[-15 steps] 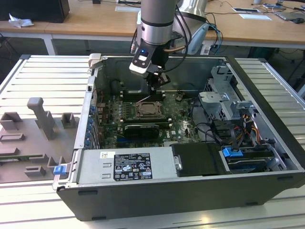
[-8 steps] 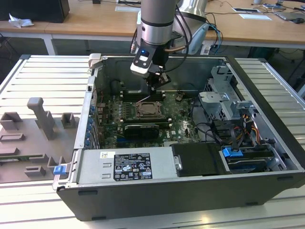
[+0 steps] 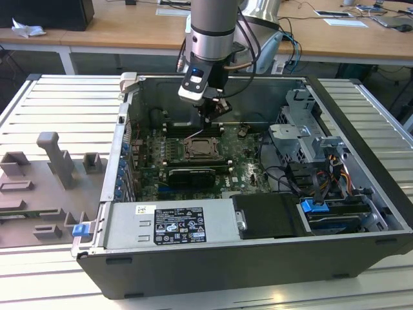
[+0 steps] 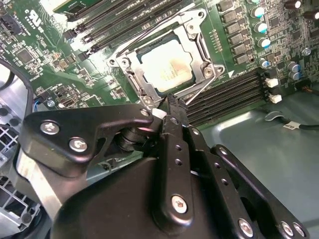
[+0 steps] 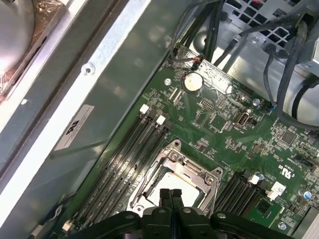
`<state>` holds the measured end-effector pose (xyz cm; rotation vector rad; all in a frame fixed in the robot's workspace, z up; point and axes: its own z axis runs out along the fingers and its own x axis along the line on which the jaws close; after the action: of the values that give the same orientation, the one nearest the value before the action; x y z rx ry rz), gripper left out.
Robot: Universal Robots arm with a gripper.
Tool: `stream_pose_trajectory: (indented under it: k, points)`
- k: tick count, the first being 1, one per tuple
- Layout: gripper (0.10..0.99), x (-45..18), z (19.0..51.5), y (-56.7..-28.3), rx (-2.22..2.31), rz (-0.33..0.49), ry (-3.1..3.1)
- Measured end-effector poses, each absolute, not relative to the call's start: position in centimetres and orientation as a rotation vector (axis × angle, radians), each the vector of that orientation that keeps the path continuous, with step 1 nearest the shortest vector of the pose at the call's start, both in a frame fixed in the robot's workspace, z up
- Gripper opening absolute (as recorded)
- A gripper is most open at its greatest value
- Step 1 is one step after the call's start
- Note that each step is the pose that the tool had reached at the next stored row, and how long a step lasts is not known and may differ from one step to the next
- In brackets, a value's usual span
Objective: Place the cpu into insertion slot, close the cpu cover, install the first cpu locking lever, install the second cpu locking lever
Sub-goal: 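Install the first cpu locking lever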
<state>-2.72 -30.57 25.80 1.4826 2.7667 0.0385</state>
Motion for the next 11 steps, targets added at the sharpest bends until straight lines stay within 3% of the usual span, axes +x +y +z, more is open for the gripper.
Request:
stream_pose_trajectory:
  k: [11]
  points:
    - [0.106,-2.72,25.7,-30.51,1.151,0.039,2.923]
